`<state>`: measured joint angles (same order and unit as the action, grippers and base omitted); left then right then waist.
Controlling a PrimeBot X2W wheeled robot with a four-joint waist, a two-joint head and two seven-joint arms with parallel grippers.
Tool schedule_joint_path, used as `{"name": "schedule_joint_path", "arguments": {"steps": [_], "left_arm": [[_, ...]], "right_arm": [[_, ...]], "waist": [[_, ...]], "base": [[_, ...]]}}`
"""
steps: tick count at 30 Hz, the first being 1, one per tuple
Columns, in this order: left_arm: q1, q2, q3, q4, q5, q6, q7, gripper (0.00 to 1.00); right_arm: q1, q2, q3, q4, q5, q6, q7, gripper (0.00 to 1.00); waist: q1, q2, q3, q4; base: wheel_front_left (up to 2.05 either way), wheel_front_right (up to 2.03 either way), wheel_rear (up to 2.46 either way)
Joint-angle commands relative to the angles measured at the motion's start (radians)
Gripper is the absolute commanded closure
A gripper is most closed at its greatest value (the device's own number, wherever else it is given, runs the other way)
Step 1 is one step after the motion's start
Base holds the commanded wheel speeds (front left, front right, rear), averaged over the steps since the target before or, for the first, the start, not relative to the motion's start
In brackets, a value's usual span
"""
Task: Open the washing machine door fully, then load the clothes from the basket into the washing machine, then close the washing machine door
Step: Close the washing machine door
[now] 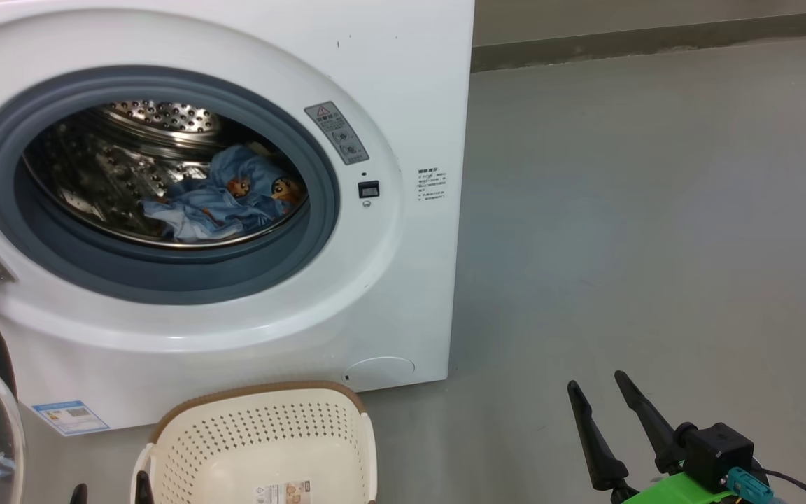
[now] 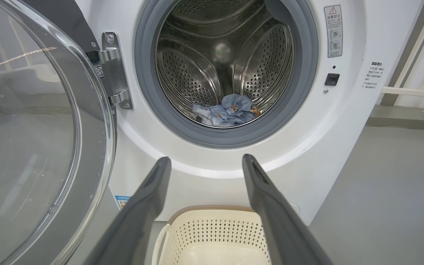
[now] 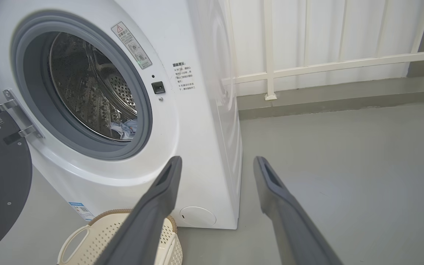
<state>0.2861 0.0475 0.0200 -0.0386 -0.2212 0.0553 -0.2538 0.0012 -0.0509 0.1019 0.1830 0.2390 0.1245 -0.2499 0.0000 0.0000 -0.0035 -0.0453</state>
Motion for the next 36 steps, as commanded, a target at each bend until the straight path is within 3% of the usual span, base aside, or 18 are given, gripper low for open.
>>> {"name": "schedule_joint_path", "arguments": {"steps": [1, 23, 36], "left_arm": [[-0.031, 0.003, 0.028, -0.018, 0.008, -0.01, -0.008, 0.0], [-0.038, 0.003, 0.03, -0.009, 0.019, -0.021, -0.008, 0.0], [-0.046, 0.003, 0.026, -0.008, 0.022, -0.021, -0.008, 0.0]], "right_arm": [[-0.014, 0.001, 0.023, -0.02, -0.011, 0.006, -0.012, 0.0], [-0.011, 0.001, 0.027, -0.012, -0.007, 0.006, -0.012, 0.0], [-0.011, 0.001, 0.027, -0.016, -0.002, 0.006, -0.012, 0.0]], "waist": [[0.0, 0.0, -0.001, 0.001], [0.0, 0.0, -0.005, -0.001], [0.0, 0.0, 0.004, -0.002]], "base": [[0.0, 0.0, 0.0], [-0.05, 0.05, 0.0], [-1.39, 1.39, 0.0]]}}
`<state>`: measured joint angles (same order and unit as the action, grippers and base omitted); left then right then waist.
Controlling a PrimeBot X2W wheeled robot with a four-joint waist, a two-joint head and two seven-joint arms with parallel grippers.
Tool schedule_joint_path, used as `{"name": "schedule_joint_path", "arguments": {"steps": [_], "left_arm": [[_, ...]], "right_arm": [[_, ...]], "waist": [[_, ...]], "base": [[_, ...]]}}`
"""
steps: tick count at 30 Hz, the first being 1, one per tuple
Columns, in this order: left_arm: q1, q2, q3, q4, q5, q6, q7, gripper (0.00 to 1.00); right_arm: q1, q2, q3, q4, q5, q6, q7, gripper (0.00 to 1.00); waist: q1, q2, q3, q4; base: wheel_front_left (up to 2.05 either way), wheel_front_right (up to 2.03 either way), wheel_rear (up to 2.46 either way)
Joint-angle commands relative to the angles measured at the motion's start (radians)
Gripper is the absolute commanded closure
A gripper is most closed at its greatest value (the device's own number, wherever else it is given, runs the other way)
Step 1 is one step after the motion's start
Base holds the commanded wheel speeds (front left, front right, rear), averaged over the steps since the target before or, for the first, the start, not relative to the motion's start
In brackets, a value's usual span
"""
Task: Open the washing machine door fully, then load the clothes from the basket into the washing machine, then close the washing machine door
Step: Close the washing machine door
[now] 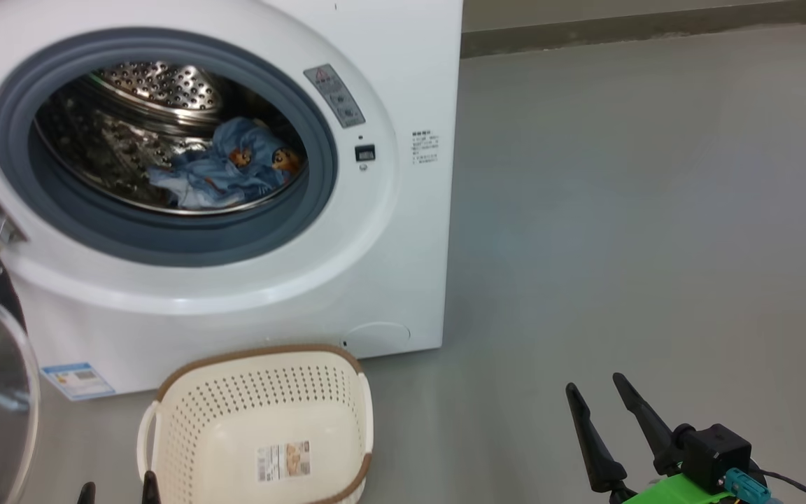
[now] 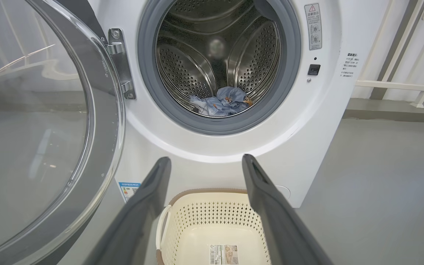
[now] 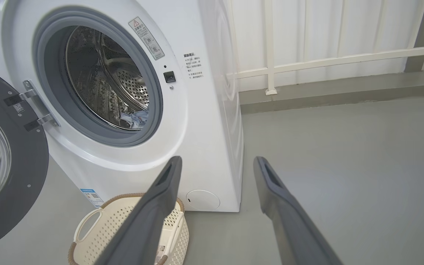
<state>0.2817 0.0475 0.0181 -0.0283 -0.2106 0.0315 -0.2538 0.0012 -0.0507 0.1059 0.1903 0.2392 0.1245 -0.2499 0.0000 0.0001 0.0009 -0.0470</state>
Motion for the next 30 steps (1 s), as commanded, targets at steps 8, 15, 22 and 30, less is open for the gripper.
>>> {"name": "schedule_joint_path", "arguments": {"steps": [8, 15, 22, 30], "left_arm": [[-0.061, 0.003, 0.032, -0.022, 0.016, 0.015, -0.008, 0.0], [-0.067, 0.003, 0.031, -0.032, 0.009, 0.005, -0.008, 0.0], [-0.064, 0.003, 0.03, -0.033, 0.005, 0.0, -0.008, 0.0], [-0.062, 0.003, 0.026, -0.034, 0.001, -0.002, -0.008, 0.0]], "right_arm": [[-0.011, 0.001, 0.018, -0.024, -0.002, 0.006, -0.012, 0.0], [-0.011, 0.001, 0.018, -0.03, -0.006, 0.006, -0.012, 0.0], [-0.009, 0.001, 0.017, -0.031, -0.009, 0.006, -0.012, 0.0], [-0.005, 0.001, 0.016, -0.033, -0.011, 0.006, -0.012, 0.0]], "waist": [[0.0, -0.0001, -0.002, 0.001], [0.0, -0.0001, 0.001, 0.003], [0.0, -0.0001, -0.001, 0.009], [0.0, -0.0001, 0.0, 0.015]], "base": [[-1.83, 1.83, 0.0], [-0.84, 0.84, 0.0], [-0.07, 0.07, 0.0], [0.0, 0.0, 0.0]]}}
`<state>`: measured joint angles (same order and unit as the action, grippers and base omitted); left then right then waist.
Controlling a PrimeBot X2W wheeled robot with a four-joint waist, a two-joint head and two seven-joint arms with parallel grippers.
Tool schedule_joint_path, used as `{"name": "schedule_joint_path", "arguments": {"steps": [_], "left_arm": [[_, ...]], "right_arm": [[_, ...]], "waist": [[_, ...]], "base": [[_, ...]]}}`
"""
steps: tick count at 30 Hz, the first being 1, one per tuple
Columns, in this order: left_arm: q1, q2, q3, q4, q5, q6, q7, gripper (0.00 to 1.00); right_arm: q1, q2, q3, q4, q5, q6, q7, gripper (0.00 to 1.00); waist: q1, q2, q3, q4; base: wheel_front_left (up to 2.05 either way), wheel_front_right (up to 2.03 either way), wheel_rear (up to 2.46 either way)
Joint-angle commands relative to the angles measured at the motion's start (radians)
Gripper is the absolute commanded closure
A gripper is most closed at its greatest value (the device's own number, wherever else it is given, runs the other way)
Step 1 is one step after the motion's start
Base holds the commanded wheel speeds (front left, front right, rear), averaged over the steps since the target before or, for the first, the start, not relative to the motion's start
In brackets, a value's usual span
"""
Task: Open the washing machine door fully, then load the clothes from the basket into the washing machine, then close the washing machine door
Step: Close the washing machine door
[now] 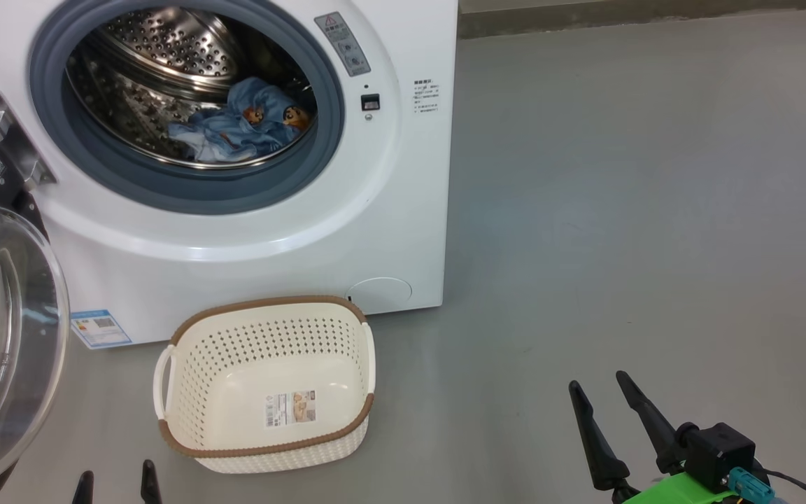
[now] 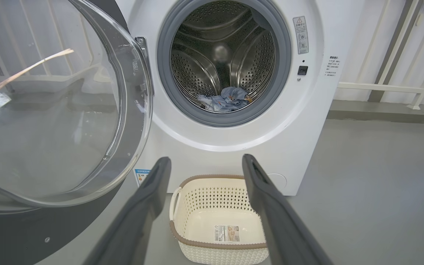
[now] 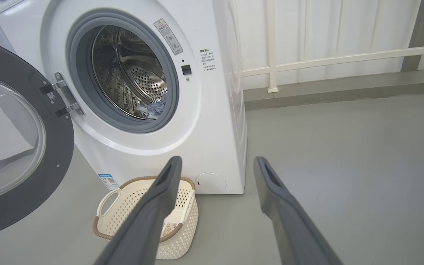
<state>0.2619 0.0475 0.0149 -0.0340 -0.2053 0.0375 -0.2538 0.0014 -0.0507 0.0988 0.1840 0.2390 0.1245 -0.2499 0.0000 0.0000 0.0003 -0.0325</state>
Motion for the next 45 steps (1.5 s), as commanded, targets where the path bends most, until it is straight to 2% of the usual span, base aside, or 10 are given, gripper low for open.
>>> {"name": "schedule_joint_path", "arguments": {"steps": [1, 7, 15, 33, 45], "left_arm": [[-0.041, 0.003, 0.029, -0.028, -0.005, -0.008, -0.008, 0.0], [-0.041, 0.003, 0.028, -0.029, -0.006, -0.005, -0.008, 0.0], [-0.042, 0.003, 0.03, -0.018, -0.017, 0.001, -0.008, 0.0], [-0.017, 0.003, 0.056, -0.002, -0.017, -0.002, -0.008, 0.0], [-0.01, 0.003, 0.063, 0.001, -0.049, 0.016, -0.008, 0.0]], "right_arm": [[-0.005, 0.001, 0.022, -0.026, -0.011, 0.006, -0.012, 0.0], [-0.004, 0.001, 0.019, -0.026, -0.014, 0.006, -0.012, 0.0], [0.005, 0.001, 0.015, -0.043, -0.035, 0.006, -0.012, 0.0], [0.016, 0.001, 0.035, -0.05, -0.042, 0.006, -0.012, 0.0], [0.016, 0.001, 0.045, -0.046, -0.047, 0.006, -0.012, 0.0]], "waist": [[0.0, 0.0, 0.001, 0.001], [0.0, 0.0, 0.004, 0.011], [0.0, 0.0, 0.0, 0.077], [0.0, 0.0, -0.015, 0.303], [0.0, 0.0, -0.016, 0.442]], "base": [[0.0, 0.0, 0.0], [0.0, 0.0, 0.0], [0.0, 0.0, 0.0], [0.0, 0.0, 0.0], [0.0, 0.0, 0.0]]}}
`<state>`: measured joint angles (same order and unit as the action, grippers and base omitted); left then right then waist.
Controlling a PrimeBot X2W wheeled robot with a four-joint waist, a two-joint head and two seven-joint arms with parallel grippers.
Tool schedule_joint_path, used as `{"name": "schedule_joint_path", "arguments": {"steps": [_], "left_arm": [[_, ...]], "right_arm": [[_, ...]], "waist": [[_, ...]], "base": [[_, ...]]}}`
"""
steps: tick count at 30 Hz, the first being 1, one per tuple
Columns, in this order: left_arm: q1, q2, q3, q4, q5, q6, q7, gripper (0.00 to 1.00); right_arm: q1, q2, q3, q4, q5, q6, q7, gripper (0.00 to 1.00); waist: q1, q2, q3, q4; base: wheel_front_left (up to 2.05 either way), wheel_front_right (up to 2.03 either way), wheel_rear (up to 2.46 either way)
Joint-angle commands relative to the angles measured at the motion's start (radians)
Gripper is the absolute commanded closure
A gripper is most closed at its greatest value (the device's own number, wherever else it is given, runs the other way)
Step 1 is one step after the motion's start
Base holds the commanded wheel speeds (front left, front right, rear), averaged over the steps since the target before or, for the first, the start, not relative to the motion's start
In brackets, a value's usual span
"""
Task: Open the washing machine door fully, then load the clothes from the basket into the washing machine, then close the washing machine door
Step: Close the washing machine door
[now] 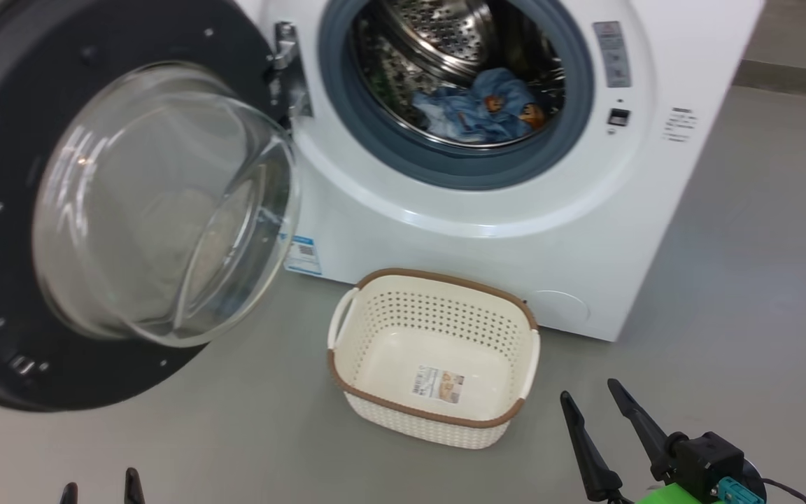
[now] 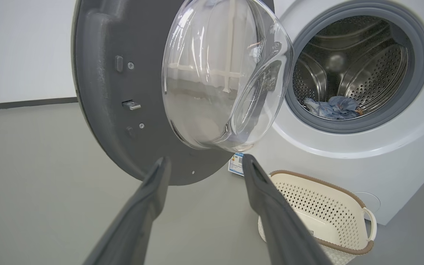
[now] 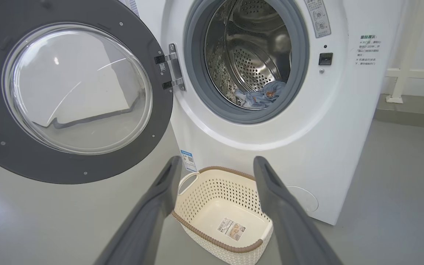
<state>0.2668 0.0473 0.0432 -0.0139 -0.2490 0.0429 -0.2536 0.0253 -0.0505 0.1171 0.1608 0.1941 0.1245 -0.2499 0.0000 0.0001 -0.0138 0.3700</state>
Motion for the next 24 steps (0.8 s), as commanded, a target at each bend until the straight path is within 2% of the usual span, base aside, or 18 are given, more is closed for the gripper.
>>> {"name": "schedule_joint_path", "arguments": {"steps": [1, 9, 24], "left_arm": [[-0.014, 0.003, 0.034, -0.018, -0.005, 0.011, -0.008, 0.0], [-0.007, 0.003, 0.037, -0.012, -0.006, 0.02, -0.008, 0.0], [0.014, 0.003, 0.047, -0.038, -0.034, 0.058, -0.008, 0.0]], "right_arm": [[-0.009, 0.0, 0.027, -0.022, -0.004, 0.006, -0.012, 0.0], [-0.011, 0.0, 0.023, -0.02, -0.005, 0.006, -0.012, 0.0], [-0.055, 0.0, 0.056, 0.008, -0.015, 0.006, -0.012, 0.0]], "waist": [[0.0, -0.0001, -0.002, 0.051], [0.0, -0.0001, -0.011, 0.125], [0.0, -0.0001, 0.012, 0.14]], "base": [[0.0, 0.0, 0.0], [0.0, 0.0, 0.0], [0.0, 0.0, 0.0]]}}
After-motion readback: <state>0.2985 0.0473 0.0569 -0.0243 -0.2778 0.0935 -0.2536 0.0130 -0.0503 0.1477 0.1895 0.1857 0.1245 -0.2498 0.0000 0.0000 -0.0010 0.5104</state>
